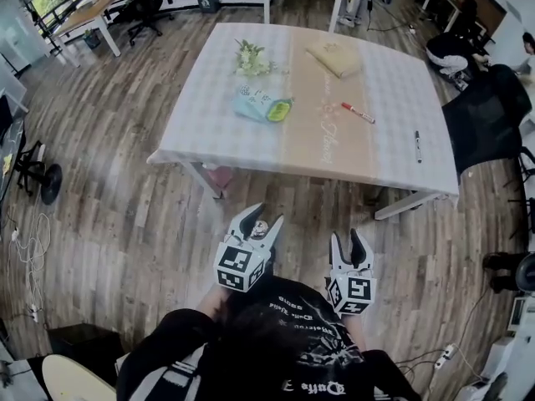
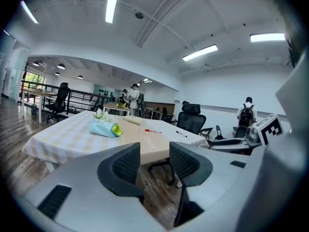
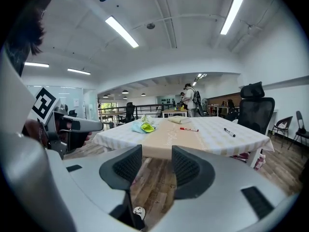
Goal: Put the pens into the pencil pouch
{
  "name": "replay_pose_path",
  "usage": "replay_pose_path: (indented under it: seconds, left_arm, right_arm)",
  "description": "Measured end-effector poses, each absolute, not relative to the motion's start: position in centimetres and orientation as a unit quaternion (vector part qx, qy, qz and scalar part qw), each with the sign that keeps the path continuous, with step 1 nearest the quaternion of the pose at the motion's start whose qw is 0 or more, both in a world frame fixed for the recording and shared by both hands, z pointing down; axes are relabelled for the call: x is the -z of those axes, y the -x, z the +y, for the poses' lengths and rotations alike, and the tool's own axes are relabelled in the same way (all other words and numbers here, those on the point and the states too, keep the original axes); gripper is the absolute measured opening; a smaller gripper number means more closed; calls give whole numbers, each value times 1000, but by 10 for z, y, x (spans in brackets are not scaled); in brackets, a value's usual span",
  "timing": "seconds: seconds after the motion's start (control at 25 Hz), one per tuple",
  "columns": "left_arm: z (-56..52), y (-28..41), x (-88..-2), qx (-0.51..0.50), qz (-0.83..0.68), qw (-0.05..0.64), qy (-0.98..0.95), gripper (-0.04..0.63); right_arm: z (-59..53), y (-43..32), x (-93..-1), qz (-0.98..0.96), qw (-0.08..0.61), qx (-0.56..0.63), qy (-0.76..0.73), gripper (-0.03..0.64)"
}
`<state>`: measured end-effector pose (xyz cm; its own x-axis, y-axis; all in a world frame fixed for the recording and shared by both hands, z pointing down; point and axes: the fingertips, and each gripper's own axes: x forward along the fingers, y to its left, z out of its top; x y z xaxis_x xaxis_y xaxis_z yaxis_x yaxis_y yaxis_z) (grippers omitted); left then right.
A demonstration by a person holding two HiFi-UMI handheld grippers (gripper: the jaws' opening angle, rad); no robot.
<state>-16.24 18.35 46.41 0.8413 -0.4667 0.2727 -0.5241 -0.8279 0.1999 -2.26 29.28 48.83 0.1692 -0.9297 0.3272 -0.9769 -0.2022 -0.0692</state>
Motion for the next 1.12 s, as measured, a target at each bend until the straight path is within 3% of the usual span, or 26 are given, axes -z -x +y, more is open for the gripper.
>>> replay_pose_path:
  seconds: [0.68,1.12]
  left_arm:
    - [-45,109,-458,-119,-235,111,-958,190]
    - [-109,104,-468,-126,-243,111,-956,190]
  right_arm:
    - [81,-32,-487,-597,84,-163,-781,195]
    - [26,-50,-497,-580,82,-169,-793,187]
